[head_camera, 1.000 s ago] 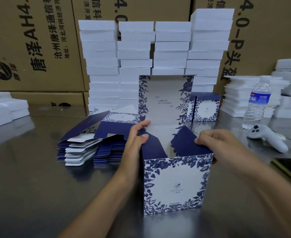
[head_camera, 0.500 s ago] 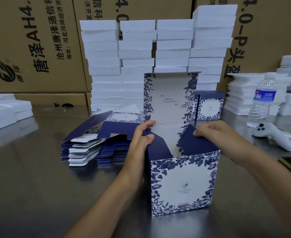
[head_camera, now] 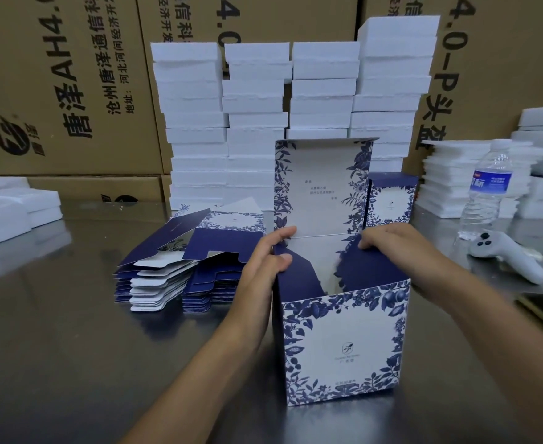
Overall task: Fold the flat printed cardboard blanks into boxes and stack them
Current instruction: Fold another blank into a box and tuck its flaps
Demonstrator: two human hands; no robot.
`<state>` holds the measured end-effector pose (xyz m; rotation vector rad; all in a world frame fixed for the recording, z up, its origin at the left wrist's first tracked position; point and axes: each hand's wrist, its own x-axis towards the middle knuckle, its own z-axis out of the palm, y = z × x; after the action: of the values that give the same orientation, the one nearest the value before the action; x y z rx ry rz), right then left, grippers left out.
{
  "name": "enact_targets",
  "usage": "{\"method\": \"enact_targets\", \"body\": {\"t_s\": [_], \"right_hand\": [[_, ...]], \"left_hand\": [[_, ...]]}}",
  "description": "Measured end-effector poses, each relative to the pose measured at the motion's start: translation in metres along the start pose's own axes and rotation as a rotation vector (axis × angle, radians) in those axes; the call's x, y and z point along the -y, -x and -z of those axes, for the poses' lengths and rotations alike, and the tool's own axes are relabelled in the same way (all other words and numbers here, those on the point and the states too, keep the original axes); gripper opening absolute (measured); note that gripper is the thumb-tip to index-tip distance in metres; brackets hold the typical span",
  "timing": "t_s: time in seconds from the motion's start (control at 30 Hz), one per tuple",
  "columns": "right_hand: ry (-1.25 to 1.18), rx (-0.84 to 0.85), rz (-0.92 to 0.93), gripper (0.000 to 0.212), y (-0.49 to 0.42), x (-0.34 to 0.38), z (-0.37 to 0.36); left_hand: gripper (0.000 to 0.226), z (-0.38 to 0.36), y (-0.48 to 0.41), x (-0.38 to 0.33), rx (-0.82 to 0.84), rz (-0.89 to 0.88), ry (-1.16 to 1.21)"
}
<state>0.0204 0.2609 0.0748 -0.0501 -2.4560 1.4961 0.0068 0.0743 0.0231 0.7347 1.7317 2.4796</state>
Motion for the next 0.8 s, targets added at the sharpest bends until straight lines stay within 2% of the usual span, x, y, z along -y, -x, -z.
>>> {"method": "enact_targets", "body": {"t_s": [0.17, 0.33, 0.47, 0.67, 0.8], "right_hand": [[0.015, 0.046, -0.019, 0.048, -0.003, 0.002, 0.002], [-0.005, 0.033, -0.057, 0.040, -0.006, 0.002, 0.004], [-0.009, -0.012, -0.017, 0.039, -0.008, -0.002, 0.003], [0.017, 0.010, 0.026, 0.031, -0.008, -0.003, 0.004], [-0.070, -0.120, 0.019, 0.018, -0.007, -0.008, -0.002]], "left_hand": [[0.035, 0.001, 0.001, -0.003, -0.003, 0.006, -0.033], [0.038, 0.000, 0.003, -0.005, 0.003, 0.024, -0.057], [0.038, -0.003, 0.005, -0.008, 0.015, 0.007, -0.094], [0.038, -0.001, 0.002, -0.005, 0.008, 0.015, -0.105], [0.037, -0.003, 0.003, -0.005, 0.017, 0.007, -0.109]]}}
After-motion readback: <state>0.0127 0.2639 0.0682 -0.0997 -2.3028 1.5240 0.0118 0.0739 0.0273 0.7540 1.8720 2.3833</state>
